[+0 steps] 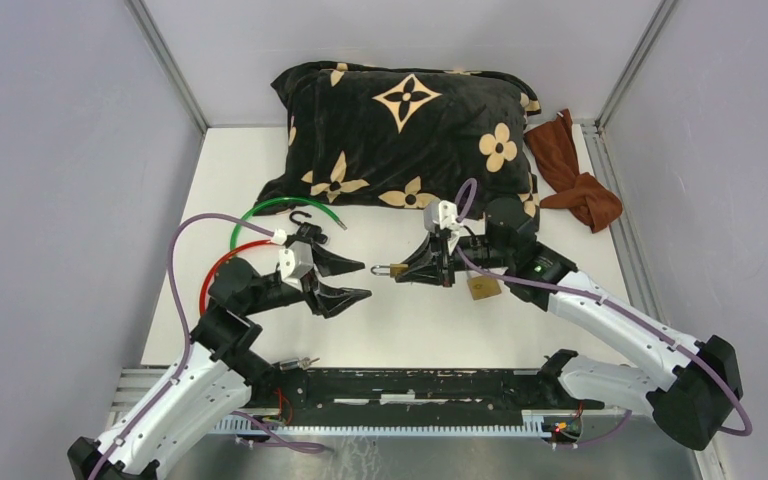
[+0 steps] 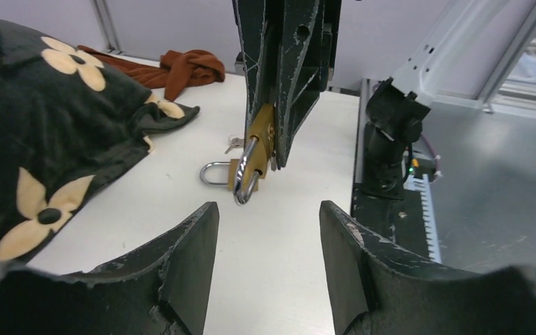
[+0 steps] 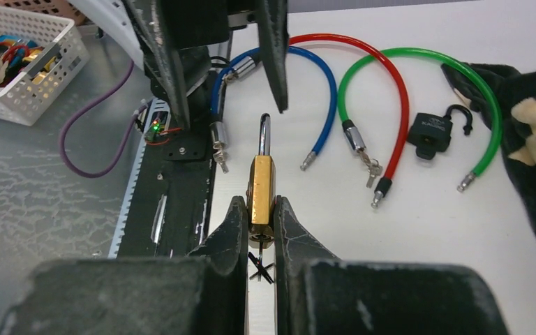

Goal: Lock with the key
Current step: Lock the lock.

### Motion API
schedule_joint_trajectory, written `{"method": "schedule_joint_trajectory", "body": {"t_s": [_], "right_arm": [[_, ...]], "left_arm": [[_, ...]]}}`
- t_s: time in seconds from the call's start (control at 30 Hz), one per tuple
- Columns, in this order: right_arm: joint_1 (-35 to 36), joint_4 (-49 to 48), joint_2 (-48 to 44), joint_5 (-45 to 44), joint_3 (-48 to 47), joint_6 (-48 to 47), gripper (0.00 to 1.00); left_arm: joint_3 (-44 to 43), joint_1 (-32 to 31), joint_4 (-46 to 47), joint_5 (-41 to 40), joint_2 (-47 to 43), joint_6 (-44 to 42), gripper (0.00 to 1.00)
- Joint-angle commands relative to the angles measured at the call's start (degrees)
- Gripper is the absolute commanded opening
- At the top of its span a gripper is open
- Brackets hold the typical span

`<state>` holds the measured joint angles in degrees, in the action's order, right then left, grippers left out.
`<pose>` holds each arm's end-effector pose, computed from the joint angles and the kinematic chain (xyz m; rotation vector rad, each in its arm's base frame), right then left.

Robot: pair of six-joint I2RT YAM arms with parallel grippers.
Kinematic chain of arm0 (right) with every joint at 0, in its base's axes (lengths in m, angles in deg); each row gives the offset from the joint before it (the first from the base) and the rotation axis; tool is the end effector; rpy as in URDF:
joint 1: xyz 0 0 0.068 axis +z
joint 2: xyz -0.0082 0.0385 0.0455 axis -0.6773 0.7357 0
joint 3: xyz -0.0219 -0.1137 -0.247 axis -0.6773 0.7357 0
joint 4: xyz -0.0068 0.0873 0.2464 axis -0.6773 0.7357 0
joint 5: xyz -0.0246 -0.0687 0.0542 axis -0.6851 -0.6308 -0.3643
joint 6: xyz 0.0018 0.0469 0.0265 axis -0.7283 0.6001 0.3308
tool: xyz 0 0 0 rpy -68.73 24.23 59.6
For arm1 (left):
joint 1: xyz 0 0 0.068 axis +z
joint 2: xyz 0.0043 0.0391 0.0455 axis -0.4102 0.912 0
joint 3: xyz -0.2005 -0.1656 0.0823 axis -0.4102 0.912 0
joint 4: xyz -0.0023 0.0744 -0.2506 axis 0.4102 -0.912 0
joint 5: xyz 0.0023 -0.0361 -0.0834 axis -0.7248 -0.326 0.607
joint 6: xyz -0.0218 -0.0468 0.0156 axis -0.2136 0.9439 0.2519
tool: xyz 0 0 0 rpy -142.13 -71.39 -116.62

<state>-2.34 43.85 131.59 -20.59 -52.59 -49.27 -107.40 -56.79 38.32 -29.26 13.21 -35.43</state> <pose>0.1695 0.1788 0.3215 -1.2233 1.4175 1.2320 0.1072 -0.0968 0.3066 0.9663 1.2739 -1.0465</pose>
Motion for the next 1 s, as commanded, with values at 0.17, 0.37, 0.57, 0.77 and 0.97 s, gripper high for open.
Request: {"method": "schedule_joint_trajectory", "body": {"t_s": [0.17,0.37,0.57,0.77,0.97], "right_arm": [[5.21,0.89,0.32,-0.16,-4.1,-3.93,0.0],[5.76,0.67,0.15,-0.09,-4.98,-3.71,0.0],[5.85,0.83,0.08,0.09,-5.18,-4.12,0.0],[5.92,1.48,0.34,-0.08,-4.84,-4.67,0.0],[6.87,-3.29,0.7,0.5,-3.35,-1.52,0.0]], "left_arm": [[1.64,0.1,8.12,3.19,0.35,10.69,0.42],[2.46,0.07,7.88,4.71,0.75,8.56,0.32],[2.36,-0.14,7.87,5.45,1.7,6.71,0.33],[1.4,-0.22,9.38,5.36,2.19,7.24,0.04],[2.1,-0.74,11.67,4.62,2.85,7.43,0.02]]}}
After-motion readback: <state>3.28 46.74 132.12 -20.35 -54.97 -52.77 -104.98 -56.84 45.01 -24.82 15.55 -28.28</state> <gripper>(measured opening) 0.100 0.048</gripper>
